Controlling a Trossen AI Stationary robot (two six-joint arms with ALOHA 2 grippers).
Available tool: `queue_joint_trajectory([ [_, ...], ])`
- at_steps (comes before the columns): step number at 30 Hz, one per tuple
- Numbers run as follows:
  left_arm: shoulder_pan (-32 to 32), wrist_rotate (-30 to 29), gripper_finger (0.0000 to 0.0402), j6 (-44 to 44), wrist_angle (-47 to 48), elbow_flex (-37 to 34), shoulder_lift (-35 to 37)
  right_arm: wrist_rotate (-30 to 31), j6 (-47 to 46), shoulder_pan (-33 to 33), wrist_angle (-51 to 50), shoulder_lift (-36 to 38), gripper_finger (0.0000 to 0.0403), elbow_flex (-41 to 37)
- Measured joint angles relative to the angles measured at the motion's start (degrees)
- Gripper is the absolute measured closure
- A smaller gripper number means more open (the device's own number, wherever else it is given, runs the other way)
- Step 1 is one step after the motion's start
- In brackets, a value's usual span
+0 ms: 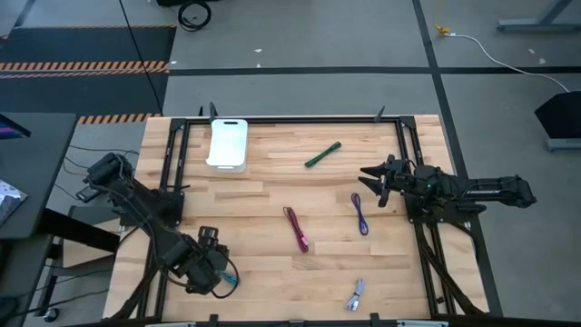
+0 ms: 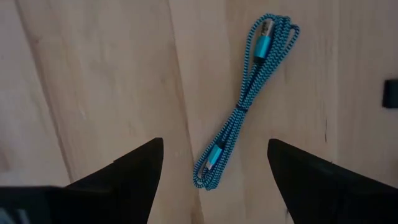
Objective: Pick and place USB-C Cables
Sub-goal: Put the purple charger cable into the white bin
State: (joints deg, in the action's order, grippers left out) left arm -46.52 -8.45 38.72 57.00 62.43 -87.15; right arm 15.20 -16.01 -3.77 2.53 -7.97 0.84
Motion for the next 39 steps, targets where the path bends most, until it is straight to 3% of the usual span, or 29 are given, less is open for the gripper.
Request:
queue_joint_trajectory([
  [4, 0.0, -0.6, 0.0104, 2.2, 0.0, 0.0, 0.0, -0.3, -1.2, 0.0, 0.6, 0.0, 0.0222, 0.0],
  [16, -0.7, -0.5, 0.0104, 4.2, 0.1, 0.0, 0.0, -10.1, -8.4, 0.0, 1.1, 0.0, 0.0222, 0.0],
  [22, -0.5, -0.7, 0.0104, 4.1, 0.4, 0.0, 0.0, -15.5, -5.1, 0.0, 16.5, -1.5, 0.0222, 0.2],
  [28, -0.5, -1.6, 0.0104, 4.1, 0.4, 0.0, 0.0, -15.3, 0.6, 0.0, 16.5, -9.7, 0.0222, 10.3],
  [34, -0.5, -4.0, 0.0104, 4.1, 0.4, 0.0, 0.0, -16.7, 5.7, 0.7, 3.7, -27.4, 0.0222, 29.4],
  [39, -0.5, -7.5, 0.0104, 4.1, 0.4, 0.0, 0.0, -13.0, 5.1, 1.6, -29.7, -45.0, 0.0222, 49.0],
])
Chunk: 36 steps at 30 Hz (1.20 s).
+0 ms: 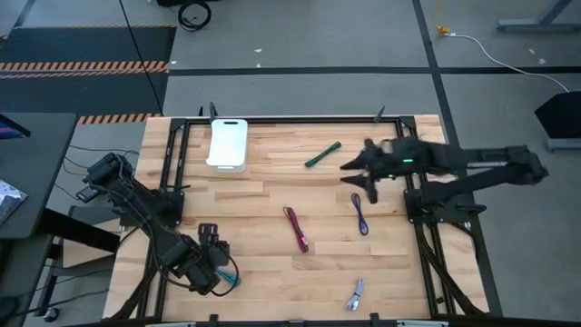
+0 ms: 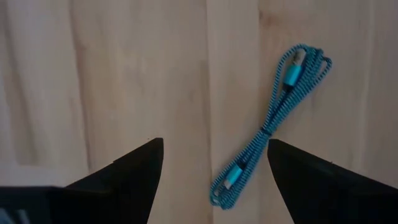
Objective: Pick and place USB-C Cables
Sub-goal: Put the purple charger cable into the white bin
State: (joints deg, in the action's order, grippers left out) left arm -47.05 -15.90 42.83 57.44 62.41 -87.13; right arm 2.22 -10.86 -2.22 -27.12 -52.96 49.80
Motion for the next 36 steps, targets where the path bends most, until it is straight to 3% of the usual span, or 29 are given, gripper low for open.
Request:
queue_joint_trajectory([
  [4, -0.1, -3.8, 0.0104, 0.0, -0.1, 0.0, 0.0, 4.6, -9.0, -0.3, -33.3, -12.9, 0.0222, 10.6],
  [8, -0.1, -8.9, 0.0104, -1.6, -0.1, 0.0, 0.0, 4.9, -23.3, -0.5, -46.8, -20.2, 0.0222, 10.9],
  [16, 1.0, -17.1, 0.0104, -3.0, 0.0, 0.0, 0.0, -4.9, -31.0, 1.8, -36.3, -26.9, 0.0222, 5.5],
  [25, 1.6, -28.6, 0.0104, 0.9, 0.4, 0.0, 0.0, -3.3, -35.4, 2.1, -33.1, -33.0, 0.0222, 5.4],
  [36, 1.6, -32.9, 0.0104, 2.4, -0.8, 0.0, 0.0, -3.4, -36.0, 2.4, -30.8, -39.8, 0.0222, 5.4],
])
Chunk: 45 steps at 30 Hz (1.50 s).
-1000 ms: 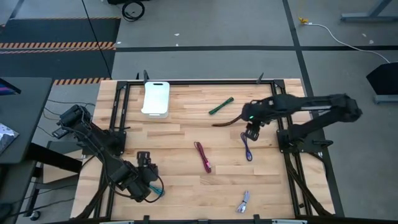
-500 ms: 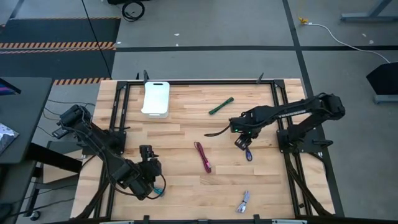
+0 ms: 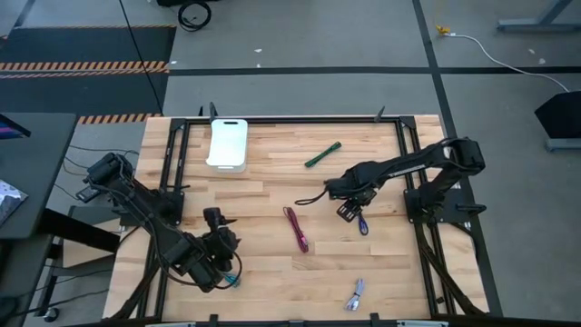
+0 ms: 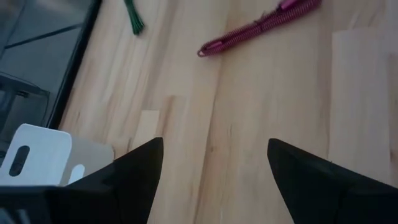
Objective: Pick and place USB-C Cables
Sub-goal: Put the purple charger cable into the white bin
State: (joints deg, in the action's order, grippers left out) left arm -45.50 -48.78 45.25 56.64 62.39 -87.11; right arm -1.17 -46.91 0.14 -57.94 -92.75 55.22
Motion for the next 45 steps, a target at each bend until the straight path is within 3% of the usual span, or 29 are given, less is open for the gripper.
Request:
queue_joint_trajectory([
  [7, 0.0, -2.2, 0.0104, 0.7, -2.5, 0.0, 0.0, -2.0, 1.4, 0.2, 0.9, -2.8, 0.0222, -0.4],
  [18, -0.1, -1.6, 0.0104, 0.1, -6.5, 0.0, 0.0, -4.3, 0.5, -0.4, 4.9, -2.3, 0.0222, -7.9],
  [31, 0.1, -2.5, 0.0104, 0.2, -6.5, 0.0, 0.0, -0.4, 3.8, 1.5, 4.6, -1.9, 0.0246, -7.1],
  [35, 0.1, -2.9, 0.0104, 0.2, -6.5, 0.0, 0.0, -0.1, 6.1, 2.2, 4.8, -1.9, 0.0279, -7.1],
  [41, 0.1, -3.1, 0.0104, 0.2, -7.1, 0.0, 0.0, -0.1, 8.2, 2.5, 4.7, -1.9, 0.0383, -7.1],
  [45, 0.1, -3.9, 0.0104, 0.1, -7.1, 0.0, 0.0, 0.1, 8.5, 2.5, 5.2, -1.9, 0.0376, -7.1],
])
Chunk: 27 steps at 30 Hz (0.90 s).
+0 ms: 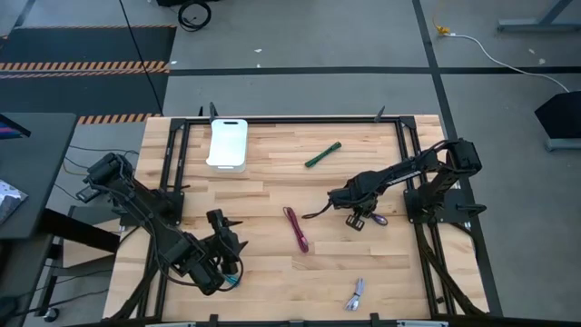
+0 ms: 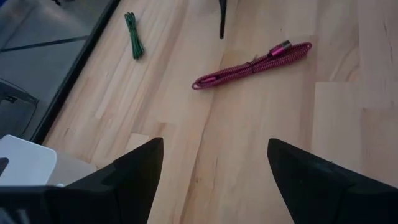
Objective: Pick and place USB-C Cables
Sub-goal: Put the purple charger cable into the white bin
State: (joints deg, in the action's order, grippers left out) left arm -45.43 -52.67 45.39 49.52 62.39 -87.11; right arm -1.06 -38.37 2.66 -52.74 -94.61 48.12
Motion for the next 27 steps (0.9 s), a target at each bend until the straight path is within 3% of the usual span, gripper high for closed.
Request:
queue_joint_trajectory([
  [9, 0.9, -2.7, 0.0104, -1.8, -2.2, 0.0, 0.0, 5.4, 2.8, 2.2, 0.6, -0.1, 0.0388, 6.6],
  [21, 2.1, -2.6, 0.0104, -7.6, -5.4, 0.0, 0.0, 18.5, 11.1, 4.1, -7.6, -0.1, 0.0388, 30.1],
  [27, 2.2, -4.2, 0.0104, -7.7, -5.2, 0.0, 0.0, 22.7, 21.2, 3.0, -2.6, 0.0, 0.0388, 39.4],
])
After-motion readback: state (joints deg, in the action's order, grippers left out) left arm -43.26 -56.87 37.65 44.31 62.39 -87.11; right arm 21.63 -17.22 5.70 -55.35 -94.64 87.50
